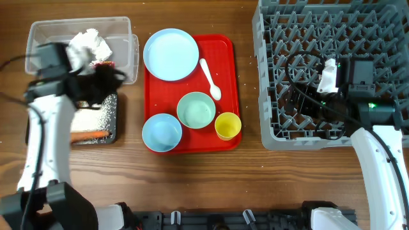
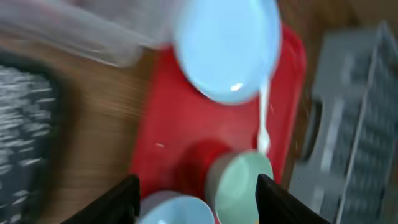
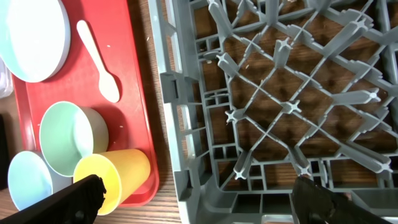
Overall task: Sort waste into correct bins and load items into the dishwasher rack
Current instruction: 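Carry the carrot left and place it on the black tray, then grasp the yellow cup with the left gripper and lift it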
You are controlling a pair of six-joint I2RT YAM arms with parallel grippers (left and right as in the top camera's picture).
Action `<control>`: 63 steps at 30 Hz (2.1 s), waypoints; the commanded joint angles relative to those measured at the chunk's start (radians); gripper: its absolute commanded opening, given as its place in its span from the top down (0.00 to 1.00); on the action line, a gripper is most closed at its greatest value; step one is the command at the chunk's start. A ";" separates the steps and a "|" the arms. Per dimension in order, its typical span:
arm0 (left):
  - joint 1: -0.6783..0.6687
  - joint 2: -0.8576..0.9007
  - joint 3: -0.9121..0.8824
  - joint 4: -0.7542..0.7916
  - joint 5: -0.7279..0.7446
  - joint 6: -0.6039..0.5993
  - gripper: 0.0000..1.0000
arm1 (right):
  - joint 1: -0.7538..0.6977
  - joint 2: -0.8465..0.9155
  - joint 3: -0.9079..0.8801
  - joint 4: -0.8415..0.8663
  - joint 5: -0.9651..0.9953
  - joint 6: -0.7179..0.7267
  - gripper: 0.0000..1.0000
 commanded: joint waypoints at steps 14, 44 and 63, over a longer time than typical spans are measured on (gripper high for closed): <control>-0.515 0.136 0.011 0.147 -0.493 0.018 0.25 | 0.067 0.008 0.008 0.106 -0.087 -0.018 0.03; -0.840 0.227 0.013 0.039 -0.294 0.281 0.38 | 0.171 -0.116 0.017 0.071 0.090 0.106 0.10; -0.840 0.254 0.018 0.076 -0.304 0.239 0.96 | 0.171 -0.109 0.014 0.052 0.131 0.106 0.08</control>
